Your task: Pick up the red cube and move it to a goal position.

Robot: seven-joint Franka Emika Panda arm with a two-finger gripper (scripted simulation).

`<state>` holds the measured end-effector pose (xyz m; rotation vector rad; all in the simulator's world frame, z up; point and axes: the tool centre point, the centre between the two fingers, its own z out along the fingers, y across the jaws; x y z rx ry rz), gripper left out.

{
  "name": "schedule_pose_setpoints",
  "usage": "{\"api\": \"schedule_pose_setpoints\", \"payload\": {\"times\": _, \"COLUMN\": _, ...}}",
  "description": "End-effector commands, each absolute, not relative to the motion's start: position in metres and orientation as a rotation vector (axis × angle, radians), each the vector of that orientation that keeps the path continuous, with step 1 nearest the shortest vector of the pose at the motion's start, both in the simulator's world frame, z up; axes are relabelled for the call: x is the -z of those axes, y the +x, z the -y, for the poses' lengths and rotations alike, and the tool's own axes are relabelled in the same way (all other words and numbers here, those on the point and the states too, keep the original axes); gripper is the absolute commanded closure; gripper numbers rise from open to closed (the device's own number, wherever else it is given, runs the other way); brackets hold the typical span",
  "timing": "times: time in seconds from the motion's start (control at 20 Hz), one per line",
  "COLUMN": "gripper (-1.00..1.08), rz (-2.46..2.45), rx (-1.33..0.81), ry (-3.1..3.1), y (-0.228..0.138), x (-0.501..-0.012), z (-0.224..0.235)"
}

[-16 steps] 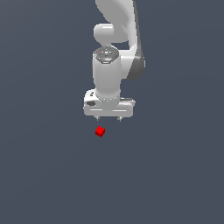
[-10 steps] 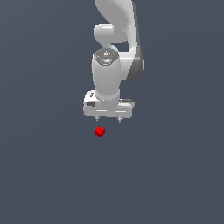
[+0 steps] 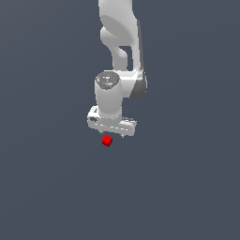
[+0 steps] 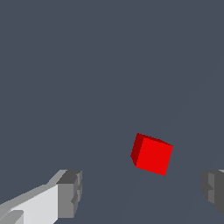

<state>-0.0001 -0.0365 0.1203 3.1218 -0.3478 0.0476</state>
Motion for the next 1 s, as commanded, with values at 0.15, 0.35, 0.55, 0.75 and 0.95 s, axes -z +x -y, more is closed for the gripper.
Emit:
{"api": "schedule_pose_setpoints", "payload": {"times": 0.15, "gripper": -0.92, "rz": 0.572, "rx": -0.024, "ry": 3.086, "y": -0.008, "x": -0.069, "z": 0.054}}
{"api": "schedule_pose_setpoints", "payload": {"times": 0.35, "gripper": -0.92, "rz": 0.694, "rx": -0.011, "ry": 3.061, "y": -0.013, "x": -0.042, "z": 0.063}}
{"api": "schedule_pose_setpoints", "payload": {"times": 0.55, "gripper": -0.92, "rz": 0.767, "rx": -0.003, "ry": 3.044, "y": -0.017, "x": -0.025, "z": 0.068}}
{"api": "schedule_pose_setpoints", "payload": {"times": 0.75, "gripper": -0.92, "rz": 0.793, "rx": 0.000, "ry": 3.039, "y": -0.018, "x": -0.019, "z": 0.070}}
{"api": "schedule_pose_setpoints", "payload": {"times": 0.95, "gripper": 1.08, "rz": 0.787, "rx": 0.000, "ry": 3.041, "y": -0.017, "x": -0.020, "z": 0.069}}
